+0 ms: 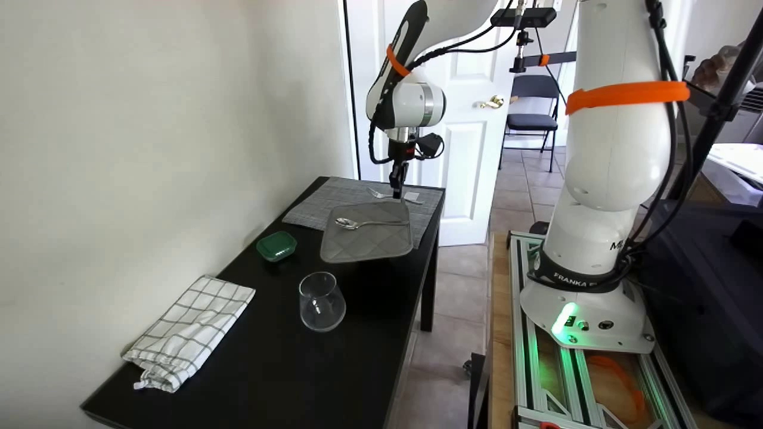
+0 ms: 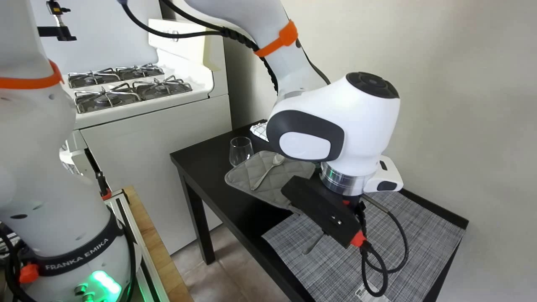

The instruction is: Move the silver spoon and fork to the grey placemat.

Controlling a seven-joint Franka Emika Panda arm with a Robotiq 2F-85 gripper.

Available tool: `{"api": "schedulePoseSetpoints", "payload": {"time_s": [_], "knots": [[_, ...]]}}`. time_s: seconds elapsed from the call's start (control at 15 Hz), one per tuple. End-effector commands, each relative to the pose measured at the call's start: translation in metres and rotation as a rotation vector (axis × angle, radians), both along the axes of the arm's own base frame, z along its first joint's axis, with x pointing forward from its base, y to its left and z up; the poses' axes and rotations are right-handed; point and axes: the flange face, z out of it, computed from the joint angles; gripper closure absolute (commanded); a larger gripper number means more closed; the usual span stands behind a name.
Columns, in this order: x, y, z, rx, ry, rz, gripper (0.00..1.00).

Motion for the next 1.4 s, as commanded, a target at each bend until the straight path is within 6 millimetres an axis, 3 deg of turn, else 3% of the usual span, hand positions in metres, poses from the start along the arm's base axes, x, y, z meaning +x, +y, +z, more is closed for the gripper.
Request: {"api": "schedulePoseSetpoints", "payload": {"time_s": [0.0,0.67,0.73,0.8,1.0,1.33], "knots": [[0.009,-0.015,-0.025,0.015,0.007,0.002,0.98],[0.022,-0.038,-0.064,0.039,0.036,-0.025,0.98],[0.023,-0.038,-0.067,0.044,0.038,-0.029,0.68],[0.024,-0.038,-0.068,0.048,0.036,-0.031,0.68],[0.029,-0.033,-0.054,0.05,0.024,-0.022,0.48],[0.036,-0.004,0.011,0.003,-0.003,-0.004,0.1]]}}
